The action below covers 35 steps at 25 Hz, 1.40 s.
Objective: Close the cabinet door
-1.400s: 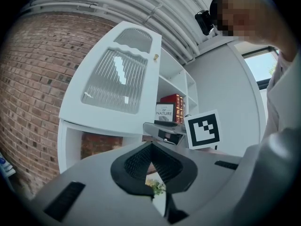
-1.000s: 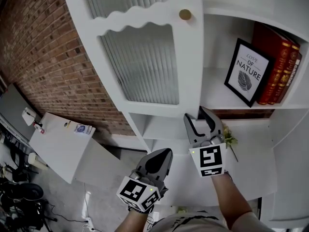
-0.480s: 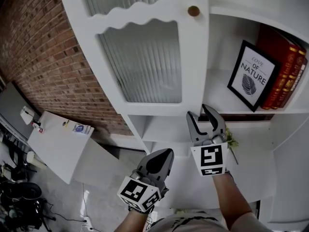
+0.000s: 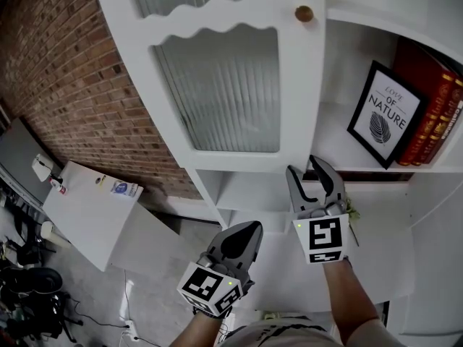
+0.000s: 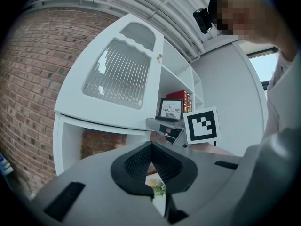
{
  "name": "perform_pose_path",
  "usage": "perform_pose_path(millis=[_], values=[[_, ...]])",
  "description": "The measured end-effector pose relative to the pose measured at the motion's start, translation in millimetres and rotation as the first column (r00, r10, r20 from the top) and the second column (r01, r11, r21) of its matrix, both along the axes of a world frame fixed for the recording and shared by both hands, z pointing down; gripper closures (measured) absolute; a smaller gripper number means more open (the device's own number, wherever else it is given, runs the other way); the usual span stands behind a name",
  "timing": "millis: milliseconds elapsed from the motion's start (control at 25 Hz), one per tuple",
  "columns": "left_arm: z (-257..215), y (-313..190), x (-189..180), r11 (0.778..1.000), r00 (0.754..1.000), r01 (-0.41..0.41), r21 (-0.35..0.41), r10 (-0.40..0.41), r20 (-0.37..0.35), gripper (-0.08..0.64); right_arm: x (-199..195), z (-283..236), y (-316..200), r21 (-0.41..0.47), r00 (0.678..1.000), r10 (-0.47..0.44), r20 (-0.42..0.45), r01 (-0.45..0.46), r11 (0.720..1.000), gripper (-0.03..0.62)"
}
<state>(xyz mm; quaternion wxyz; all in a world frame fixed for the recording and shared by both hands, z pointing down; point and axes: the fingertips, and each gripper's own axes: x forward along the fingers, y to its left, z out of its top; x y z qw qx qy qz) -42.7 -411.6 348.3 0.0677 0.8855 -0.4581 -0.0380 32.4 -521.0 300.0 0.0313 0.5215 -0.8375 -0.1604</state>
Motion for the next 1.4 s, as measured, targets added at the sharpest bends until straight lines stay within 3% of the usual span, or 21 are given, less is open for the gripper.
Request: perform_pose_path(millis=[480, 560, 1040, 1400], values=[[4.1, 38.4, -17.1, 1.000, 1.000, 0.024, -0.013, -0.024, 0.003, 0.549, -2.1, 0.3, 37.2, 0.001, 1.000, 0.009, 0.029, -0.009, 1.000, 0.410], [3.7, 48.5, -21.6, 0.999, 1.000, 0.031, -0.013, -0.031, 0.002, 0.549, -5.0, 4.5, 48.7, -0.006, 0.999, 0.000, 0.033, 0.001, 1.000, 0.435], [2.5, 115.9, -44.7, 0.998, 0.998, 0.060, -0.002, -0.060, -0.004, 0.549, -41.6, 29.2, 130.7, -0.152, 0.968, -0.154, 0.196, 0.185, 0.971, 0.531], [8.2, 181.3, -64.6, 0.997, 0.997, 0.075, 0.006, -0.075, -0.014, 0.549, -82.8, 45.2, 213.8, -0.190, 0.946, -0.241, 0.218, 0.284, 0.940, 0.548]])
